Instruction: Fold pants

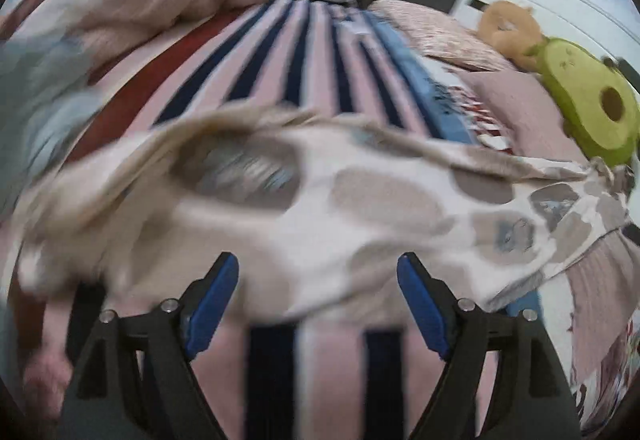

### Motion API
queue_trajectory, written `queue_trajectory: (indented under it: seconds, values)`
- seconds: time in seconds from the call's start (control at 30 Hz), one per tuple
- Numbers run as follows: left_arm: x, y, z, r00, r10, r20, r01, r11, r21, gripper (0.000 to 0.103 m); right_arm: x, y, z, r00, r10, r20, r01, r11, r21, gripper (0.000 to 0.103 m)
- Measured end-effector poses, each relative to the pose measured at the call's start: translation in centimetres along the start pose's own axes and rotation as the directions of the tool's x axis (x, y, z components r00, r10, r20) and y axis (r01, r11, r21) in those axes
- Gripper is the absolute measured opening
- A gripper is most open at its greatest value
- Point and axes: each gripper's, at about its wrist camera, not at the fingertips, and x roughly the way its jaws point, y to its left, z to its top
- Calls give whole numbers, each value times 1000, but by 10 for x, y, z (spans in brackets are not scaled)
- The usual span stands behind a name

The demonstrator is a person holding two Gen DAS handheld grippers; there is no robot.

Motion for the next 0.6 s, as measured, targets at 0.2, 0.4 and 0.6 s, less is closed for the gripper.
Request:
queue_trajectory:
  seconds: [0.2, 0.4, 0.6]
  values:
    - [6, 51, -26, 999, 21, -32, -27, 981, -191, 79, -4, -12, -11, 999, -39, 1, 38, 998, 41, 65]
    - [21, 68, -14, 998, 48, 27, -39, 967, -253, 79, 15, -25, 4, 999, -37, 20, 35, 996, 84, 72]
    - [48, 89, 17, 991, 115, 68, -86, 939, -333, 79, 37, -36, 24, 998, -63, 30, 60, 992, 116, 75]
